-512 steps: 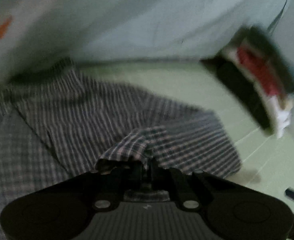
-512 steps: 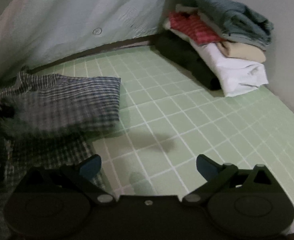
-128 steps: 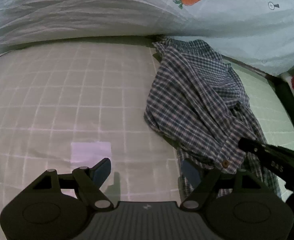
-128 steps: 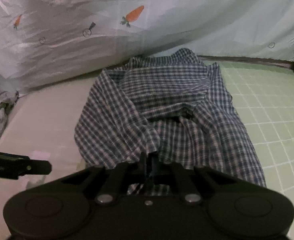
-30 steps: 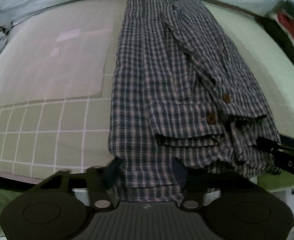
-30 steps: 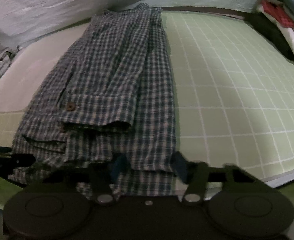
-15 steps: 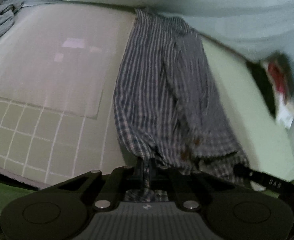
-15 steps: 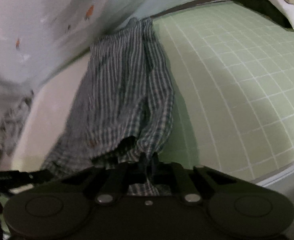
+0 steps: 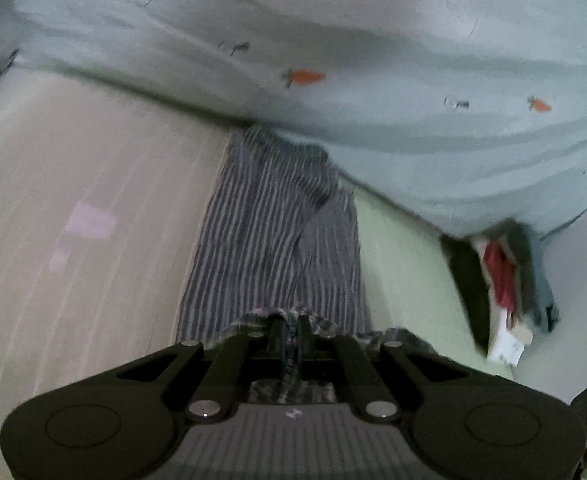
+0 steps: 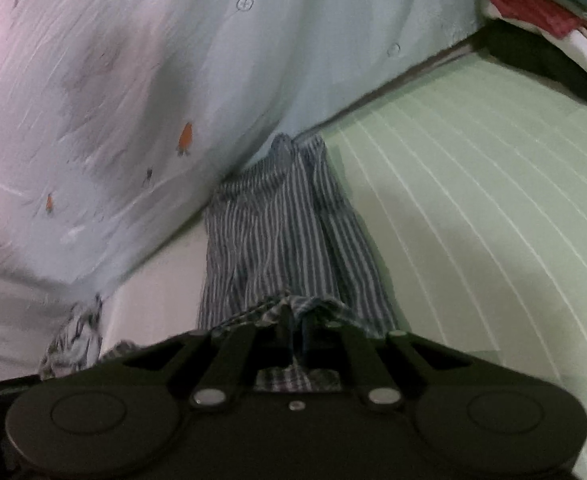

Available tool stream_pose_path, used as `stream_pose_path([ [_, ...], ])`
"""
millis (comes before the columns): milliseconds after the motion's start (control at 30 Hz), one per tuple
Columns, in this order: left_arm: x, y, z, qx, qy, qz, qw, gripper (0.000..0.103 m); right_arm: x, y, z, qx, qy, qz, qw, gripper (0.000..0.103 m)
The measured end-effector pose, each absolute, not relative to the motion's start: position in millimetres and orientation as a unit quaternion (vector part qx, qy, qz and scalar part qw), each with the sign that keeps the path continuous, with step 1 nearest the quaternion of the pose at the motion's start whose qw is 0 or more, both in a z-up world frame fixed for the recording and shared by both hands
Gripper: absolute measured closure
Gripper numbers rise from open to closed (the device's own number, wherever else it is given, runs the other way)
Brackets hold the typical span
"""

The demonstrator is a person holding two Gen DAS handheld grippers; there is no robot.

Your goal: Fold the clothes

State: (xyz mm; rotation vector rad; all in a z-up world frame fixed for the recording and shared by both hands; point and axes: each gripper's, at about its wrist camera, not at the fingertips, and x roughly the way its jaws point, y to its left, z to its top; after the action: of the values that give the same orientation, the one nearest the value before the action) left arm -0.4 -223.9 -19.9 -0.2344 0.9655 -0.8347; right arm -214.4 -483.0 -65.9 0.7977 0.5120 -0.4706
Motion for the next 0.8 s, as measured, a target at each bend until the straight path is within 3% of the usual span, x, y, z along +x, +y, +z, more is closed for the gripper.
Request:
stream_pose_path([
  [167,45,-261,-25,-0.102,0.448,-0.399,0.794,0.099,-177,-512,-75,0.39,0.237,-0.249,0.854,0.099],
  [433,110,-302,-77,-0.072,0.507,-0.399,0.761,0.097,-125,-541,-126,0.425,0.272,-0.29,0.813,0.096],
  [533,120,-297,-88,-0.079,0.524,-0.404,0.746,0.094,-121,-543,-133,0.444,0.271,-0.3,0.8,0.087],
  [567,122,-293,-90,-0.084,0.526,-0.408,0.742,0.091,-122,-543,-131,0.442,0.269,-0.299,0.802,0.078],
  [633,126,-287,-94,-0.093,0.528,-0.414,0.736,0.08,-126,-542,-124,0.43,0.262,-0.299,0.811,0.065],
  [700,129,-278,-93,-0.109,0.525,-0.412,0.737,0.052,-138,-541,-111,0.423,0.239,-0.311,0.817,0.06],
  [800,136,-266,-87,-0.151,0.518,-0.421,0.729,0.03,-161,-541,-97,0.424,0.207,-0.329,0.818,0.051],
])
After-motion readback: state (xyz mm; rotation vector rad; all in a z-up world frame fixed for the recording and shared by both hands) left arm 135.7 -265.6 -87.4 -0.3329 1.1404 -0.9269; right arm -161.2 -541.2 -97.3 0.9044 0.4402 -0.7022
